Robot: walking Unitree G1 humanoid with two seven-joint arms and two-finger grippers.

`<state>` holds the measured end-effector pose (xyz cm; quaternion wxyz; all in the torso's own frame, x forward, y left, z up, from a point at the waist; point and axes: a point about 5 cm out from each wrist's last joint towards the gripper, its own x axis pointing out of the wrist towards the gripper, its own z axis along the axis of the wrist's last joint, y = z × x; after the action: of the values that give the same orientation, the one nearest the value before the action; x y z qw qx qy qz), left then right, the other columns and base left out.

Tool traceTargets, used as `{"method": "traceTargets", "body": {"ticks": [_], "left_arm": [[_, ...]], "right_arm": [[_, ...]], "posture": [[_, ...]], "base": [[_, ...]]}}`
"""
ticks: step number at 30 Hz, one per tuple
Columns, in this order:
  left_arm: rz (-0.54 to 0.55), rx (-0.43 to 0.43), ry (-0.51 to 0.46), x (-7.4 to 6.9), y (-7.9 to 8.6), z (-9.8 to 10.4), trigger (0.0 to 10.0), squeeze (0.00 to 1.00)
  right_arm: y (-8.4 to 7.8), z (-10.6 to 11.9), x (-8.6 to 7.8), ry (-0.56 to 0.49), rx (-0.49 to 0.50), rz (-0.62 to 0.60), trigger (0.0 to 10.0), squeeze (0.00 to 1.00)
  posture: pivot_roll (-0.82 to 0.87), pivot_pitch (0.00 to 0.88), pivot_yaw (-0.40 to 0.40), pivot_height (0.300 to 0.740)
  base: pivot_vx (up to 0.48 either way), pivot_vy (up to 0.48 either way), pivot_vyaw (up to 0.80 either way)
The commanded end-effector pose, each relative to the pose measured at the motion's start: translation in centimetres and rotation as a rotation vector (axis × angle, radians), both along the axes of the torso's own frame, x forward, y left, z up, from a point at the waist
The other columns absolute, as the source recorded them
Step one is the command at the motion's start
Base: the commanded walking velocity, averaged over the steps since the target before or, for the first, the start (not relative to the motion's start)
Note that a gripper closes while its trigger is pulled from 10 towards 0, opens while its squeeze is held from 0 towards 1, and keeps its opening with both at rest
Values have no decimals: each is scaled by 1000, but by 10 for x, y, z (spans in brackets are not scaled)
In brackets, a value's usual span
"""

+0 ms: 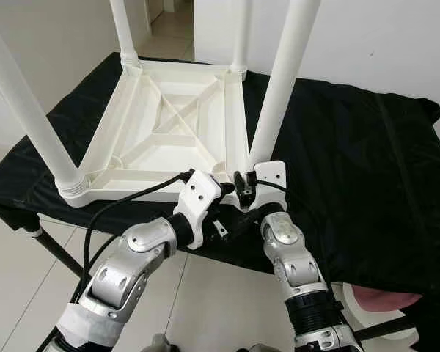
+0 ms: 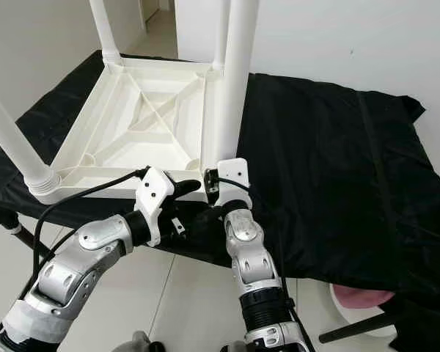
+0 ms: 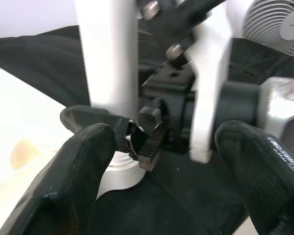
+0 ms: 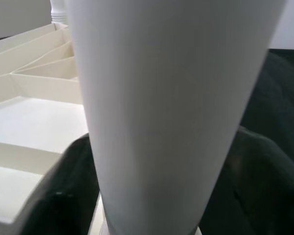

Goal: Building children table

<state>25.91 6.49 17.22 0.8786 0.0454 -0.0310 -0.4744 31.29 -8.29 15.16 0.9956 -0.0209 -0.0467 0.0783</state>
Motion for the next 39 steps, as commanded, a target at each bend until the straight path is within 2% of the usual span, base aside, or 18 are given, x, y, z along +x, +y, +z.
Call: {"method": "traceTargets", "body": {"ticks": [1, 5, 8, 11, 12, 13, 15, 16, 18, 25, 29, 32, 33, 34, 35, 39], "left_arm": [[-24, 11, -4, 0, 0, 1, 10000, 0], [-26, 12, -2, 0, 0, 0, 10000, 0], [-27, 12, 1, 0, 0, 0, 10000, 0], [-27, 12, 0, 0, 0, 0, 10000, 0], [-27, 12, 0, 1, 1, 0, 10000, 0], [-27, 12, 0, 1, 1, 0, 10000, 0], [-29, 15, -2, 0, 1, 0, 10000, 0], [-29, 15, -2, 0, 1, 0, 10000, 0], [-36, 14, 2, -1, 0, 0, 10000, 0], [-45, 15, 4, -2, -2, -1, 10000, 0], [-49, 18, 1, -1, -2, 0, 10000, 0], [-49, 18, 0, -1, -2, 0, 10000, 0], [-48, 19, -2, 0, -2, 1, 10000, 0], [-46, 19, -3, 0, -2, 1, 10000, 0], [-45, 19, -4, 0, -2, 1, 10000, 0], [-43, 19, -5, 0, -1, 1, 10000, 0]], "right_arm": [[-3, -1, -2, 14, 12, -11, 10000, 1000], [-8, 1, -1, 7, 19, -9, 10000, 1000], [-24, 2, 2, 17, 14, 23, 10000, 1000], [-30, 2, 3, 27, 11, 54, 10000, 1000], [-37, -2, 5, 46, -7, 134, 10000, 0], [-37, -2, 5, 46, -7, 134, 10000, 0], [-48, -10, 6, 60, -103, 294, 10000, 0], [-48, -10, 6, 60, -103, 294, 10000, 0], [-58, -14, 9, 68, -176, 403, 10000, 0], [-62, -12, 15, 61, -211, 471, 10000, 0], [-55, -3, 35, 45, -259, 577, 10000, 0], [-52, -2, 38, 52, -266, 598, 10000, 0], [-49, -2, 41, 58, -280, 616, 8431, 0], [-46, -3, 44, 70, -294, 625, 2941, 0], [-44, -5, 45, 81, -304, 649, 0, 0], [-41, -8, 46, 96, -312, 678, 0, 0]], "posture": [[-75, 41, -11, 740], [-81, 45, -7, 740], [-84, 44, -7, 740], [-83, 43, -7, 740], [-86, 42, -4, 740], [-86, 42, -4, 740], [-88, 42, 0, 740], [-88, 42, 0, 740], [-96, 44, 4, 740], [-95, 42, 6, 740], [-86, 35, 12, 740], [-86, 35, 12, 740], [-81, 33, 10, 740], [-75, 32, 9, 740], [-75, 32, 9, 740], [-70, 26, 6, 740]], "base": [[0, 0, 0], [0, 0, 0], [0, 0, 0], [0, 0, 0], [0, 0, 0], [0, 0, 0], [0, 0, 0], [0, 0, 0], [0, 0, 0], [0, 0, 0], [0, 0, 0], [0, 0, 0], [0, 0, 0], [0, 0, 0], [0, 0, 0], [0, 0, 0]]}}
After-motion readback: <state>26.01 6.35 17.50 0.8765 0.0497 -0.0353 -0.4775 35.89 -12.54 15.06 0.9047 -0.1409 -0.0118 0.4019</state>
